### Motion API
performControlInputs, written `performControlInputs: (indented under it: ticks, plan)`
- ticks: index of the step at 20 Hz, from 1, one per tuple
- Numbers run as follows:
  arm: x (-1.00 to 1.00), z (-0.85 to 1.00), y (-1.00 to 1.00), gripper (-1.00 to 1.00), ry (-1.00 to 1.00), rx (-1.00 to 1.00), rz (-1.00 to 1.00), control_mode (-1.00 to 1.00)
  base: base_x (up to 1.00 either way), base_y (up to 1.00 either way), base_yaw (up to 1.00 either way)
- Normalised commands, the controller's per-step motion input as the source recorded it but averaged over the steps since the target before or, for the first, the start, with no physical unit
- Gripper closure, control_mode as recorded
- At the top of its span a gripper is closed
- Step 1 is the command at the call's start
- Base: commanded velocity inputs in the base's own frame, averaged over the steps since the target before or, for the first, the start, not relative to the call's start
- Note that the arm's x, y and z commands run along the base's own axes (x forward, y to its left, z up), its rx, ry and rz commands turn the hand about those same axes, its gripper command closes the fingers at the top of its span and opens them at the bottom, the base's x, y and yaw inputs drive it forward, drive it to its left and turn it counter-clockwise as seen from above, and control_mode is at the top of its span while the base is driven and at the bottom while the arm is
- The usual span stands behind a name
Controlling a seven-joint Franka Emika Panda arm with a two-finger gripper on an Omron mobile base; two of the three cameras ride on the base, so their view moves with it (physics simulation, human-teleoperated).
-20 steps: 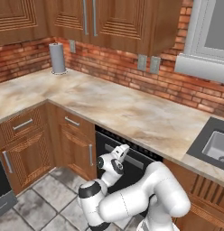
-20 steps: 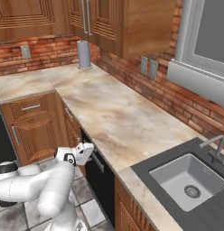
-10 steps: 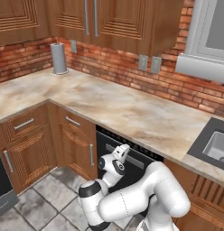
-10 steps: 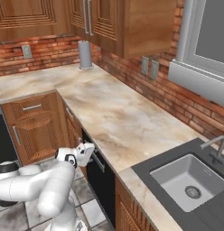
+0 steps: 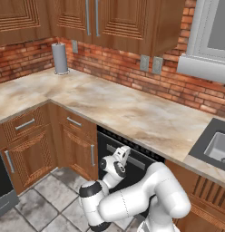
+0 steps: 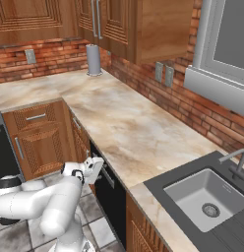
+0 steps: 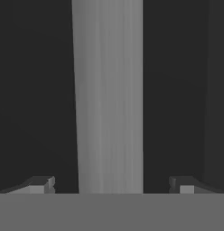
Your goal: Open the dishwasher door and pull out the top rack.
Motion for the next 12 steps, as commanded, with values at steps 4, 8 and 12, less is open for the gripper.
performControlInputs:
  ticks: [4,8,12]
  plan:
    - [0.0,-1.0,0.31,1.0,0.08,-0.1,0.0,-1.0,0.0,0.0,0.0]
    - [0.07,-1.0,0.27,1.0,0.02,-0.12,0.0,-1.0,0.0,0.0,0.0]
    - [0.16,-1.0,0.12,1.0,0.0,-0.1,0.0,-1.0,0.0,0.0,0.0]
